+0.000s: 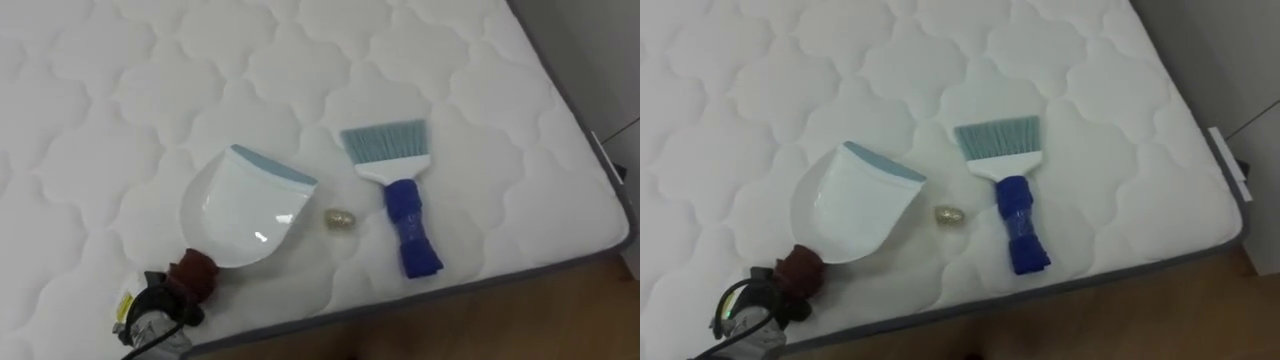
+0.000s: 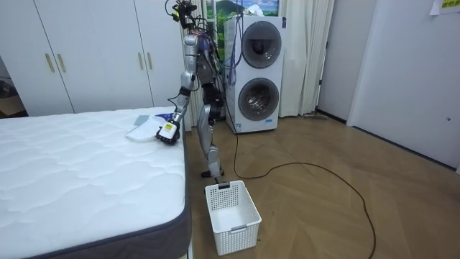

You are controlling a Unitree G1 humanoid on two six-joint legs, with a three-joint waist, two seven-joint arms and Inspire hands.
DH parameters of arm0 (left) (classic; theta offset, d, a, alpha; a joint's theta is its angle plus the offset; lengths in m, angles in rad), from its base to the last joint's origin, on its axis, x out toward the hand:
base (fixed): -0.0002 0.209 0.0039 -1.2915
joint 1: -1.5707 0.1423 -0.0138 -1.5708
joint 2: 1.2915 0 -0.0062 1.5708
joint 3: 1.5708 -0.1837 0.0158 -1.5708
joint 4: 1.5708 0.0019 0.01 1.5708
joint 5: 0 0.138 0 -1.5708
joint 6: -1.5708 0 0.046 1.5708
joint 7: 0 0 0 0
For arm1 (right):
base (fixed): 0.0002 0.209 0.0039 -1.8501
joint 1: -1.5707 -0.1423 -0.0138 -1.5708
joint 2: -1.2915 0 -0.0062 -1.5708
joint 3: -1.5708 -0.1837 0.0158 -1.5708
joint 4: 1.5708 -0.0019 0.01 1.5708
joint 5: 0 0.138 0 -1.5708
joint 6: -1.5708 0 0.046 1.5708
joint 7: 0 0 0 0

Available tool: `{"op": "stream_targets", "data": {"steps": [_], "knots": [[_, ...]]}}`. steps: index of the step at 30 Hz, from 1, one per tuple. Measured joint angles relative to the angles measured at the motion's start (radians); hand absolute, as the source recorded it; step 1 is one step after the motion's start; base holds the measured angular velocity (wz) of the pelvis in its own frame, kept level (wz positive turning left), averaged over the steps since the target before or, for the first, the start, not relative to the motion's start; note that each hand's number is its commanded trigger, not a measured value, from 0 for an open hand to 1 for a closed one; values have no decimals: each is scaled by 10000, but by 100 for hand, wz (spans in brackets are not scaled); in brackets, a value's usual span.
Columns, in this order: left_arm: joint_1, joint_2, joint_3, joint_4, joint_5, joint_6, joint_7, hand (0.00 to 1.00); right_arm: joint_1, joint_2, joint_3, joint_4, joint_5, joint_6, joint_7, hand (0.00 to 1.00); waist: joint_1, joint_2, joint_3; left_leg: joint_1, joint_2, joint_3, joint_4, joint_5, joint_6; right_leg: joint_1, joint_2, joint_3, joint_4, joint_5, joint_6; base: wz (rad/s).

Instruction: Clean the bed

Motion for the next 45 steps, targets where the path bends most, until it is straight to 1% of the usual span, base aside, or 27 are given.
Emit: {"op": "stream_targets", "data": {"steps": [4, 8, 10, 12, 13, 14, 16, 18, 20, 23, 25, 27, 28, 30, 32, 34, 35, 37, 38, 39, 41, 43, 45], "knots": [[27, 152, -2, 111, 14, 2, -73, 100, 3, -1, 1, 0, 3, -1, 1, 0, 47, 10, -5, -2, 48, 33, 58, -2, -1, 14, 23, 30, 6, 4, -7, 0], [28, 430, 303, 97, 643, 5, -171, 100, -26, -46, -80, -2, -1, -14, 8, 0, 62, 134, -12, -81, 79, 34, 179, -15, -3, -7, 28, -77, 40, 4, -21, 2], [18, 607, 377, 19, 923, -24, -114, 100, -129, -133, -127, 52, 28, -114, -1, 0, 65, 337, 0, -209, 123, 35, 259, -72, 2, -89, 41, -128, 44, 24, -50, 0], [15, 734, 375, -104, 1101, -37, -10, 100, -217, -159, -126, 167, 75, -232, -2, 0, 77, 434, -20, -277, 119, 36, 257, -72, 2, -199, 38, -102, 97, 32, -57, 0], [11, 819, 372, -201, 1229, -52, 47, 100, -255, -177, -125, 209, 86, -275, 5, 0, 87, 493, -14, -293, 116, 35, 265, -71, 1, -221, 28, -113, 145, 30, -60, 0], [10, 851, 366, -258, 1304, -59, 78, 100, -274, -195, -124, 236, 93, -306, 12, 0, 97, 525, -14, -296, 112, 35, 274, -71, 1, -230, 22, -110, 170, 23, -65, 3], [12, 950, 352, -525, 1630, -118, 226, 100, -441, -282, -129, 389, 128, -382, 98, 0, 95, 656, -16, -334, 113, 37, 327, -70, 2, -227, 15, -124, 180, 18, -64, 2], [10, 989, 342, -920, 1919, -174, 297, 100, -447, -328, -135, 370, 317, -502, 89, 0, 95, 718, 2, -388, 117, 38, 356, -68, 4, -228, -4, -195, 178, 15, -64, 9], [32, 1001, 308, -1156, 2099, -359, 410, 100, -450, -356, -159, 365, 476, -559, 88, 0, 189, 730, -6, -385, 116, 38, 363, -68, 4, -223, -9, -194, 185, 8, -67, 3], [206, 1003, 128, -1769, 2497, -418, 468, 100, -462, -459, -246, 303, 487, -567, 41, 0, 289, 732, -6, -408, 114, 40, 399, -68, 4, -226, -16, -201, 184, 5, -63, 0], [417, 1069, -78, -2115, 2822, -501, 509, 100, -643, -472, -578, 283, 696, -586, -149, 0, 279, 729, -8, -426, 108, 42, 412, -68, 4, -229, -21, -209, 183, 4, -59, 0], [617, 1071, -81, -2323, 3350, -583, 723, 100, -806, -481, -967, 270, 892, -670, -325, 0, 285, 725, -11, -426, 92, 42, 414, -68, 5, -236, -27, -204, 200, -2, -50, 0], [758, 1079, -79, -2450, 3651, -631, 857, 100, -881, -505, -1194, 157, 906, -686, -496, 0, 297, 720, -14, -434, 29, 42, 415, -66, 7, -262, -29, -183, 214, -5, -45, 0], [896, 1081, -79, -2463, 3957, -730, 1065, 100, -961, -529, -1625, -176, 984, -723, -743, 0, 322, 709, -21, -469, 13, 51, 415, -64, 11, -338, -43, -164, 275, -6, -44, -2], [1087, 1082, -74, -2465, 4263, -737, 1213, 100, -1107, -526, -2027, -403, 1048, -798, -983, 0, 281, 687, -33, -480, -5, 68, 414, -58, 21, -375, -65, -154, 389, -11, -38, 0], [1343, 1082, -100, -2653, 4659, -738, 1357, 100, -1344, -526, -2485, -634, 1385, -896, -1422, 0, 261, 638, -62, -536, -6, 67, 436, -50, 34, -397, -89, -218, 331, -14, -32, 9], [1378, 1082, -107, -2708, 4794, -741, 1390, 100, -1357, -530, -2568, -722, 1460, -901, -1552, 0, 258, 608, -77, -548, -6, 68, 436, -43, 42, -401, -102, -246, 332, -21, -28, 12], [1513, 1099, -122, -2755, 5229, -755, 1614, 100, -1495, -527, -2839, -1035, 1617, -910, -2009, 0, 310, 436, -167, -535, -10, 83, 459, -37, 51, -393, -118, -249, 359, -30, -26, 3], [1534, 1106, -128, -2766, 5309, -754, 1647, 100, -1522, -529, -2871, -1169, 1617, -916, -2128, 0, 308, 400, -177, -536, -10, 94, 479, -37, 51, -387, -122, -250, 358, -29, -25, 0], [1554, 1112, -138, -2775, 5507, -752, 1716, 100, -1542, -532, -2880, -1415, 1618, -1019, -2319, 0, 308, 327, -197, -536, -6, 112, 500, -37, 51, -377, -125, -255, 356, -25, -19, 0], [1601, 1113, -262, -2779, 5657, -761, 1766, 100, -1558, -531, -2996, -1714, 1564, -1147, -2527, 0, 299, 272, -226, -517, 0, 113, 517, -38, 53, -331, -126, -250, 340, -11, 1, 0], [1758, 1115, -462, -2775, 5730, -764, 1765, 100, -1545, -537, -3293, -2012, 1531, -1250, -2823, 0, 288, 264, -213, -400, 49, 153, 513, -44, 62, -208, -124, -207, 294, 3, 23, -6], [1888, 1127, -502, -2776, 5743, -765, 1763, 100, -1465, -533, -3359, -2293, 1466, -1267, -3031, 0, 300, 274, -209, -358, 97, 257, 476, -54, 77, -170, -79, -164, 204, 43, 29, -13]]}}
